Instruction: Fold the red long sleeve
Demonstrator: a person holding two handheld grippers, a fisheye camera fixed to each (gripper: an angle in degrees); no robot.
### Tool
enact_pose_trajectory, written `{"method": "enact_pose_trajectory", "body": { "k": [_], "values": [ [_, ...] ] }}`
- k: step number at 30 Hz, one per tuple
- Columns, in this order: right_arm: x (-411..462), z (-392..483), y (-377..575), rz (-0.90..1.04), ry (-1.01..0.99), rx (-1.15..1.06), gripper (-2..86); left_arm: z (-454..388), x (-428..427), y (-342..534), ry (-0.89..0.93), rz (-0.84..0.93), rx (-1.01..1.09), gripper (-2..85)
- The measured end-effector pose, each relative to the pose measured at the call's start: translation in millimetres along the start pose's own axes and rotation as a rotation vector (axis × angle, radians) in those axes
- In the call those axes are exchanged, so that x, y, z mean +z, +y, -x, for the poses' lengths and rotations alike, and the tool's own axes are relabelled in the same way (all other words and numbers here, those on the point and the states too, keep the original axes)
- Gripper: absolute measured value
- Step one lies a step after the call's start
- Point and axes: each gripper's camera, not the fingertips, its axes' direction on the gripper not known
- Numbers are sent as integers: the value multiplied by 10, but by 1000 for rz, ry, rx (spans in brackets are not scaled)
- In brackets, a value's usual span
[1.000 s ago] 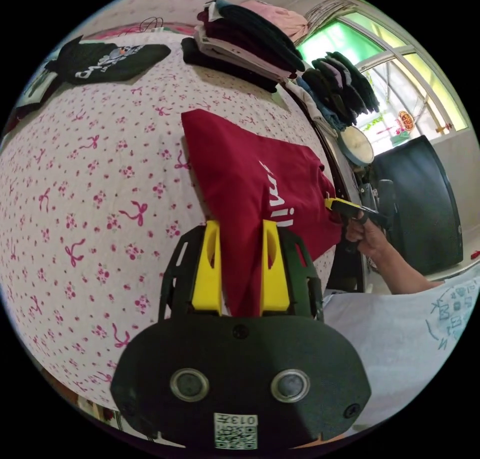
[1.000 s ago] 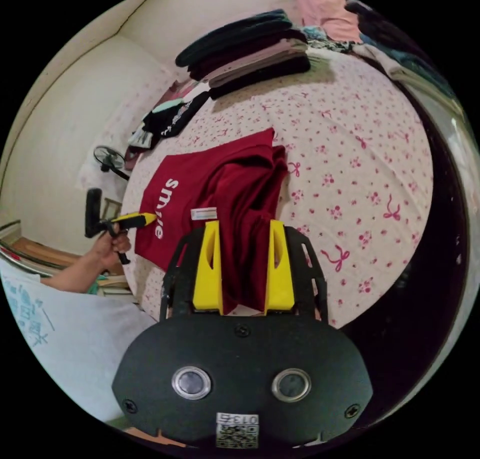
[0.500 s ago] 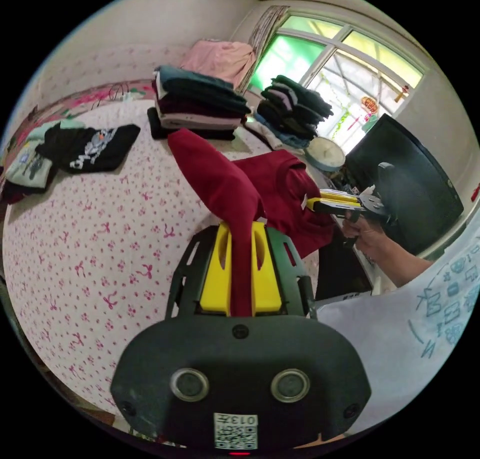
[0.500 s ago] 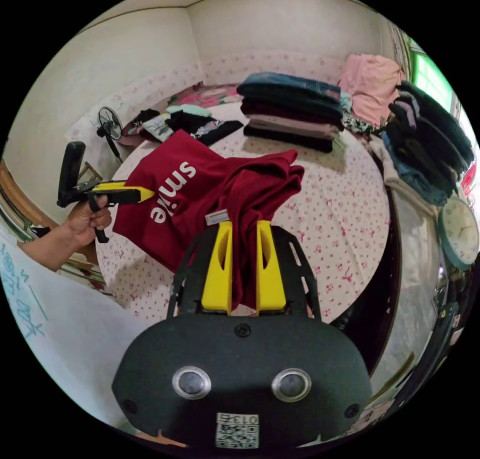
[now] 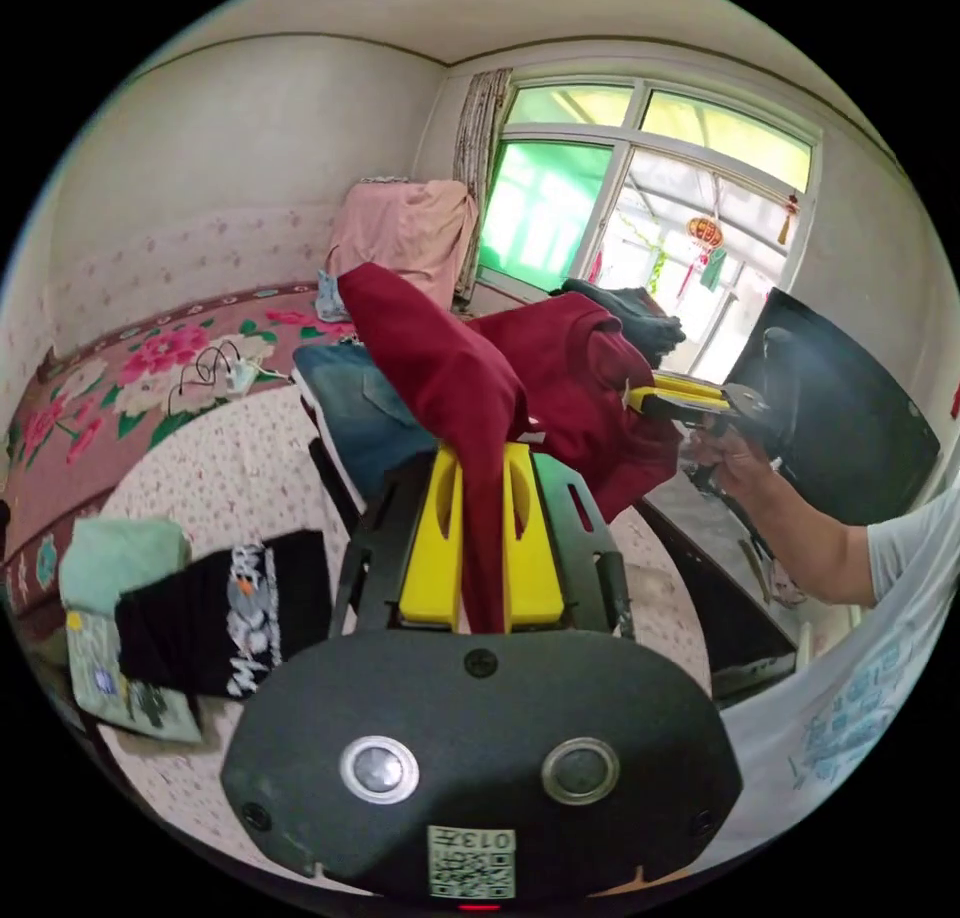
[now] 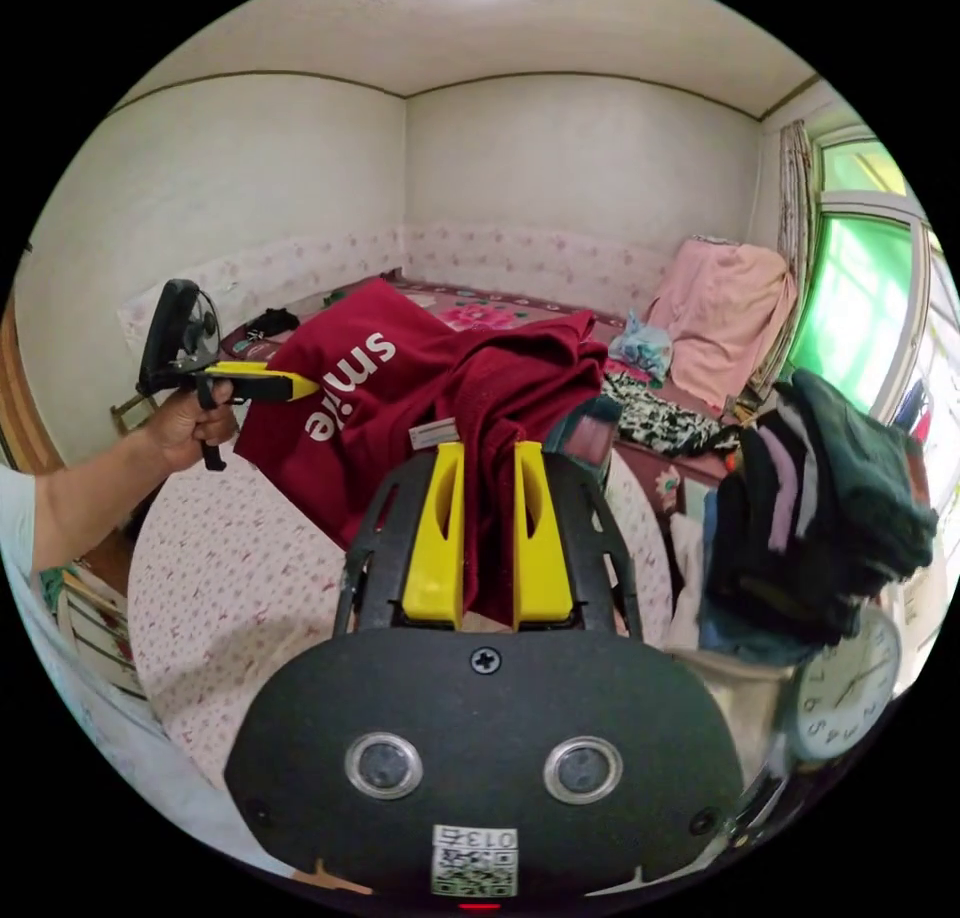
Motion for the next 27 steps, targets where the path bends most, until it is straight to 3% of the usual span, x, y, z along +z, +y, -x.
{"method": "enact_pose_trajectory", "body": {
  "k": [6,11,13,16,18,23,27],
  "values": [
    [736,-536,-936,12,17,-8,76,449,547,-907,-80,27,-12,69],
    [1582,-842,-1229,174,60,42,98,809,1187,-1013,-136,165,-132,86],
    [1844,-900,-1190,263,63,59,110,916,1211,-930,-83,108,-192,90],
    [1743,-1025,-1147,170,-11,122,116,994,990,-833,-21,29,-272,88],
    [1547,-1033,-1149,81,9,119,101,936,795,-812,-110,-15,-234,77],
    [1354,-449,-1352,-74,99,-155,35,386,726,-1083,-314,-118,-8,29],
    [1724,-50,-1458,-4,208,-283,8,134,1381,-1236,-483,86,86,6]
  ]
}}
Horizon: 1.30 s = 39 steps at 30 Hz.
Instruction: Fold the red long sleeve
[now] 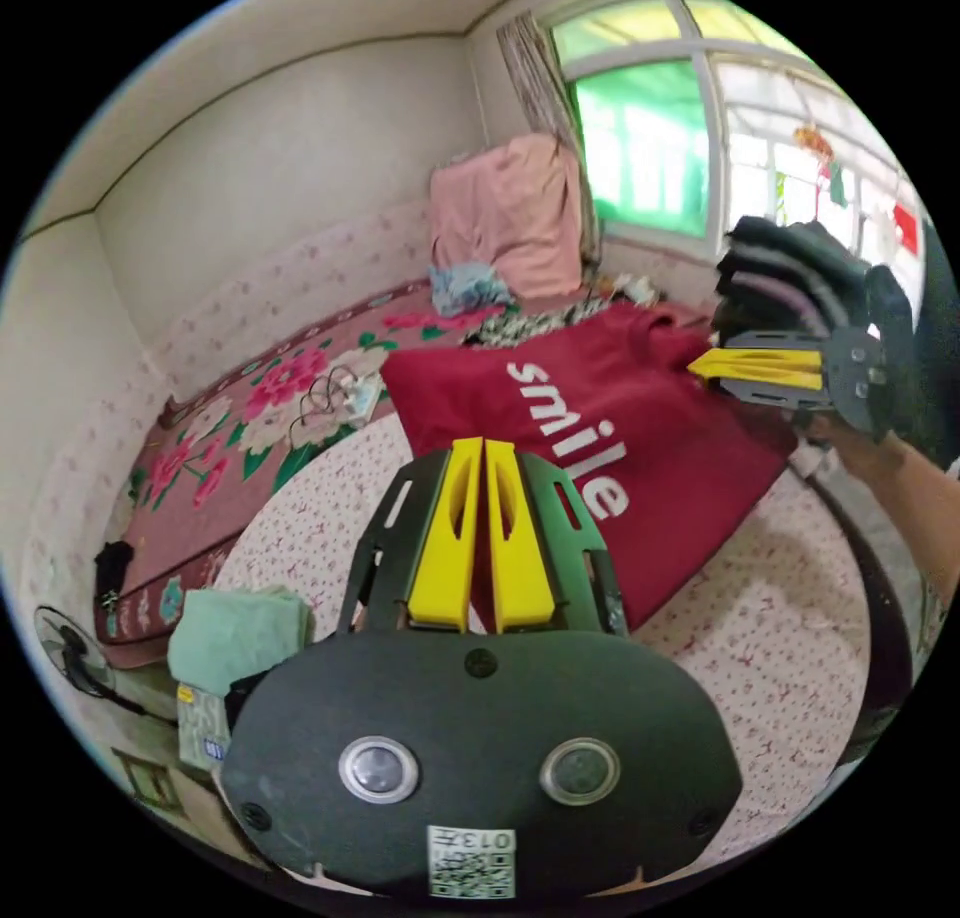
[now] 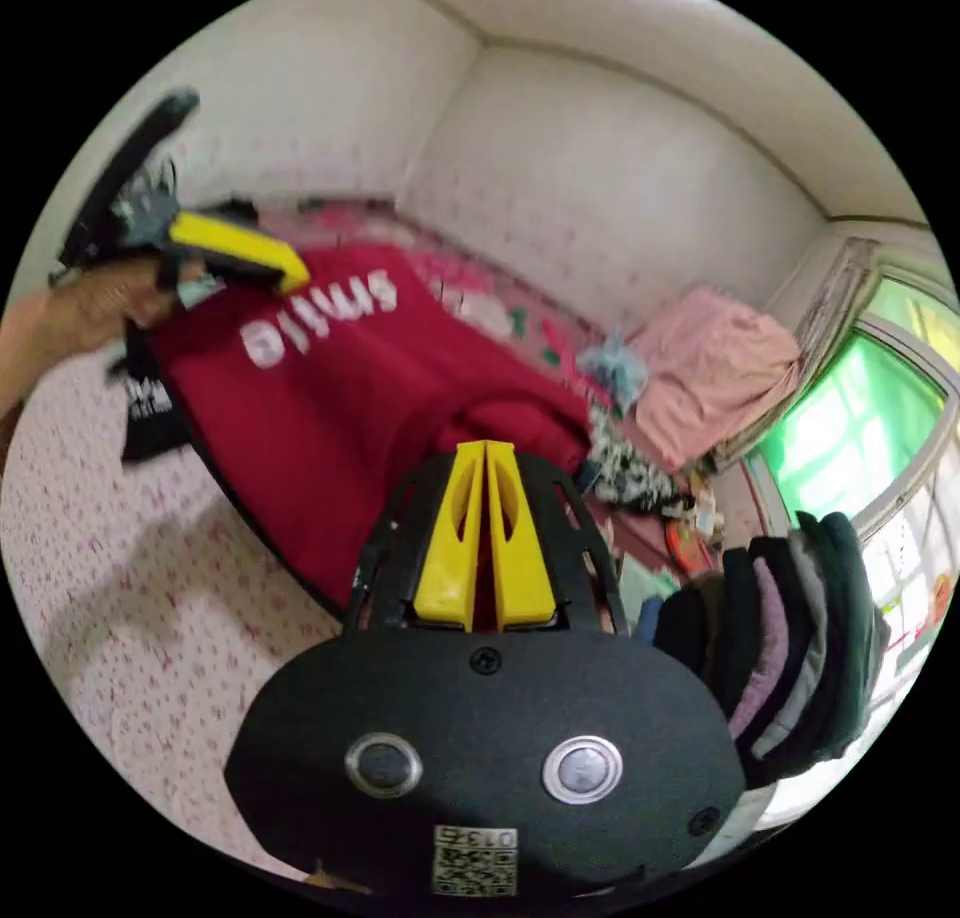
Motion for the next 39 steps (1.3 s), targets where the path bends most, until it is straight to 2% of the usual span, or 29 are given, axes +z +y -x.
{"method": "enact_pose_trajectory", "body": {
  "k": [2,5,9,13,15,16,18,22,26,32,39],
  "values": [
    [476,137,46,238,-23,-60,3,-66,166,47,-42,25,2,2],
    [523,96,103,166,-71,60,1,-79,233,49,-37,23,-27,-1],
    [570,197,35,181,-49,51,0,-177,214,-12,-89,51,36,-3],
    [388,218,1,140,-20,113,-1,-108,-147,351,2,-59,-105,-3],
    [53,332,98,-34,-22,117,-1,-180,-298,722,35,-77,-123,-3],
    [-144,475,216,-130,-37,98,-1,-244,-370,1014,48,-54,-136,-3],
    [-279,751,411,-136,-70,76,-2,-333,-432,1487,71,27,-171,-3],
    [-282,1472,929,-1,-244,58,-1,-480,-578,2575,70,242,-288,-3],
    [-198,2106,1199,138,-405,110,3,-414,-745,3187,43,338,-402,-2],
    [-37,2751,1031,231,-507,92,23,223,-949,3601,-9,335,-503,6],
    [285,3297,414,223,-475,59,48,1335,-1147,3568,-126,231,-506,59]
  ]
}}
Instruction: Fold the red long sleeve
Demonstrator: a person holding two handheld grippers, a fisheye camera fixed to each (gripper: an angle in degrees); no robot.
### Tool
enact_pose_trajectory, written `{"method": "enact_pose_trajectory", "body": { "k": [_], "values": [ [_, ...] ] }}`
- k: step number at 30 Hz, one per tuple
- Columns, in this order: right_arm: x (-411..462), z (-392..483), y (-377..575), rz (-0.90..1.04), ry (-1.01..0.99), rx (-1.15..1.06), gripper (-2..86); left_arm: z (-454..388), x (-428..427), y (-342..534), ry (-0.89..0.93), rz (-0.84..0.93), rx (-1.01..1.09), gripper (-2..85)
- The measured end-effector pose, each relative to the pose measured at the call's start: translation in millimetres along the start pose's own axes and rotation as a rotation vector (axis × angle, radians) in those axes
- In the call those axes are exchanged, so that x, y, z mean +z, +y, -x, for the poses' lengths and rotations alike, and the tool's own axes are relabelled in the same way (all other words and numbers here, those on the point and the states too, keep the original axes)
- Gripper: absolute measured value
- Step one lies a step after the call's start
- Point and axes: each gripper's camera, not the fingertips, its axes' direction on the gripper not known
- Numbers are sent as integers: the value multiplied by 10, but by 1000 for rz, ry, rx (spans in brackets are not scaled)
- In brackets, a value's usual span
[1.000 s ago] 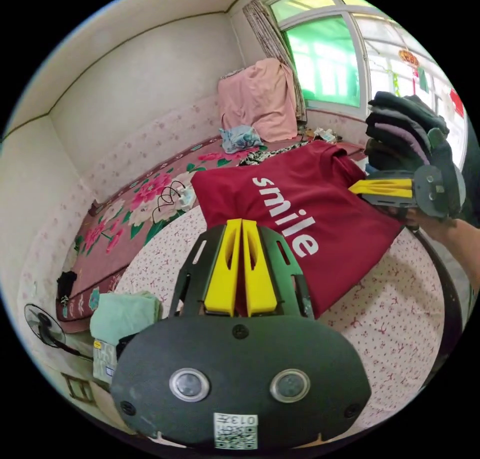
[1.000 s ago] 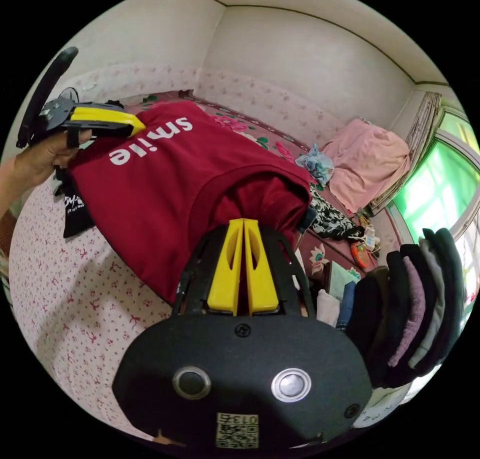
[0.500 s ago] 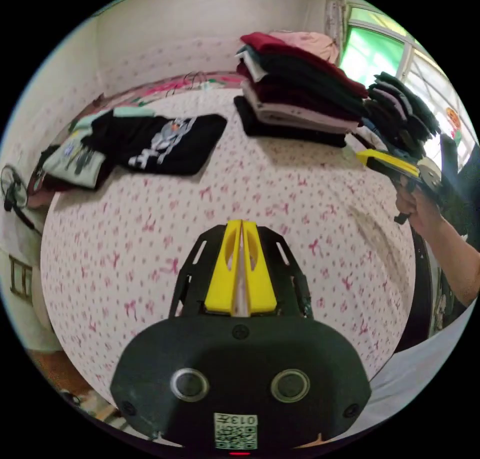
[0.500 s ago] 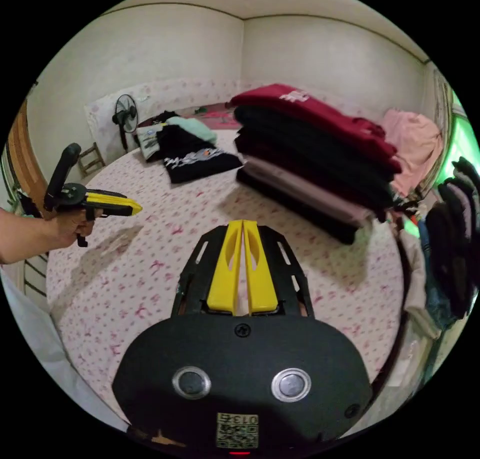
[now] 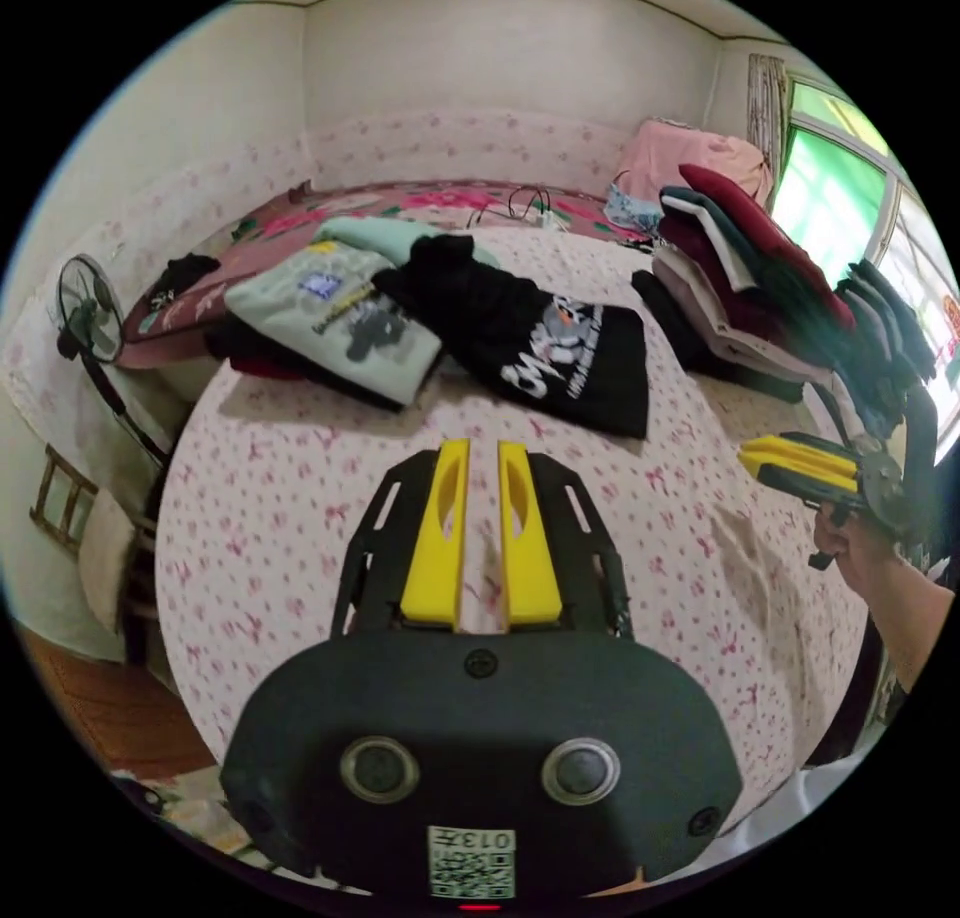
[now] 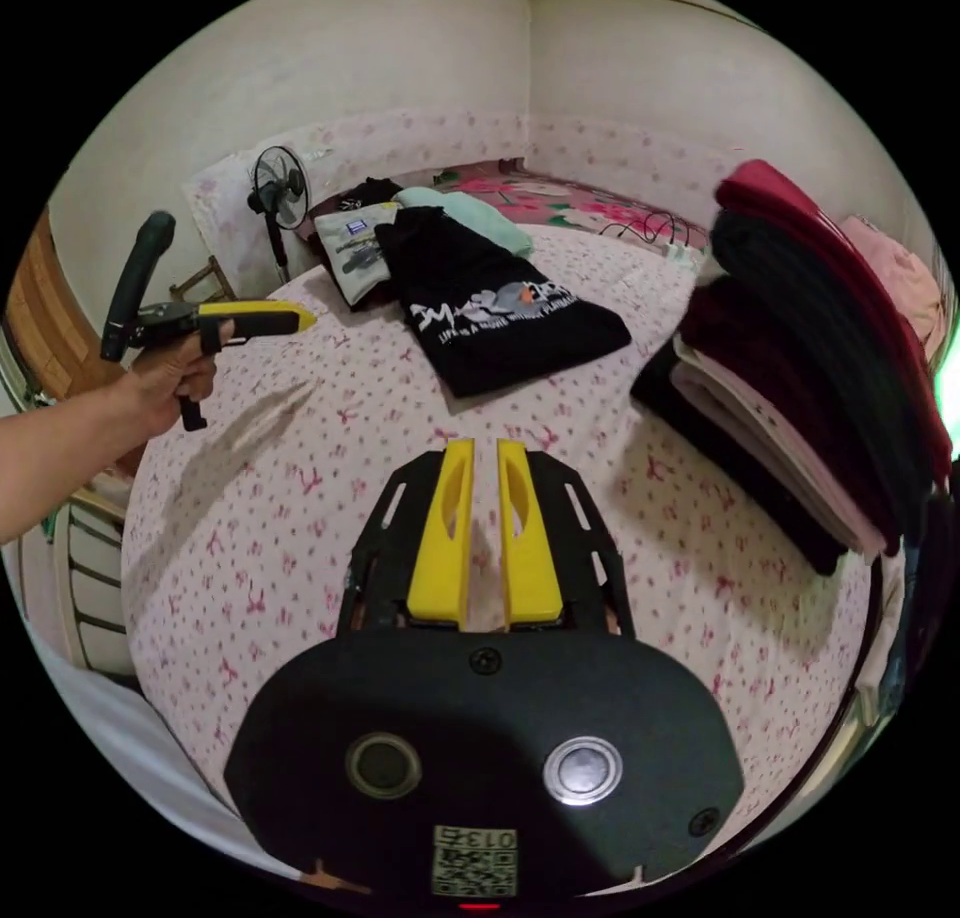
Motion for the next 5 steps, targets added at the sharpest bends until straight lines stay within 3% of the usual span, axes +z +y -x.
{"method": "enact_pose_trajectory", "body": {
  "k": [5],
  "values": [
    [513,161,-682,23,56,-4,84,361,85,-502,-49,-81,85,87]
  ]
}}
